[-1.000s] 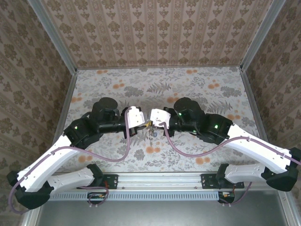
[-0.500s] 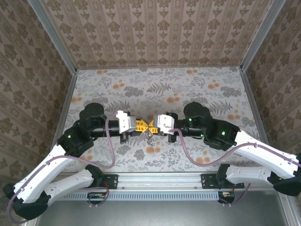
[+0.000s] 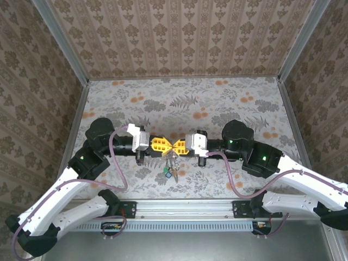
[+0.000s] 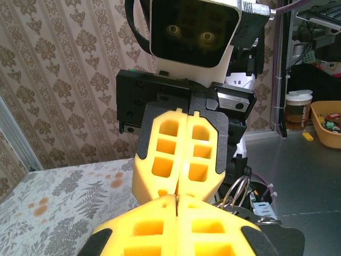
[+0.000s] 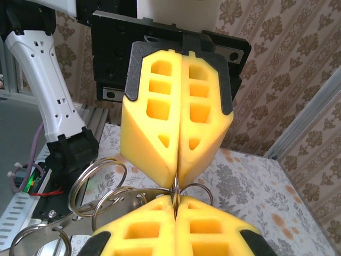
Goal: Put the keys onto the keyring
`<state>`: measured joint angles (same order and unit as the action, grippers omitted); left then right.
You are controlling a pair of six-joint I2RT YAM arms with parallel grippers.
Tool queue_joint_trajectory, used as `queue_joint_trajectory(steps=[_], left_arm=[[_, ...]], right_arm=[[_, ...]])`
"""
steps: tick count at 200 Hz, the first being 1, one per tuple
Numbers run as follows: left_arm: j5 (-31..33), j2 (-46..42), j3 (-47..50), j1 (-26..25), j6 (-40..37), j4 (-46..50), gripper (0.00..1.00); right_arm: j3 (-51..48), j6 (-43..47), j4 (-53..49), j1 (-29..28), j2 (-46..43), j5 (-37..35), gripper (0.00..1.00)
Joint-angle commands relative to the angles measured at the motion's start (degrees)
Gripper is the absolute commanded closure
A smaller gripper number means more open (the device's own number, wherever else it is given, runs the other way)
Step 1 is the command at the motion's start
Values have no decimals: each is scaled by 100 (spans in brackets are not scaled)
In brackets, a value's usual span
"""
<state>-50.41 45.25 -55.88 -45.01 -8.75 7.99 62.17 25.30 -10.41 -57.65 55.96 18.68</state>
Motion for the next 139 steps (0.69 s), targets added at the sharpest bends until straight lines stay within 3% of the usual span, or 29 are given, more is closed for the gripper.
queue_joint_trajectory(steps=[1, 27, 53, 91, 139], left_arm=[[286, -64, -333, -54, -355, 281, 100], [1557, 135, -682, -299, -1080, 1521, 100], [2425, 370, -944, -541, -1368, 2087, 86], [2933, 689, -1226, -744, -1566, 2510, 83], [3032, 1050, -1462, -1009, -1797, 3005, 82]], right_arm=[[-127, -7, -143, 39, -84, -210, 100], [66, 61, -407, 56, -15, -652, 100], [291, 139, -740, 42, 266, -1008, 100], [426, 219, -865, -23, 508, -1136, 100], [454, 247, -893, -19, 551, -1217, 100]])
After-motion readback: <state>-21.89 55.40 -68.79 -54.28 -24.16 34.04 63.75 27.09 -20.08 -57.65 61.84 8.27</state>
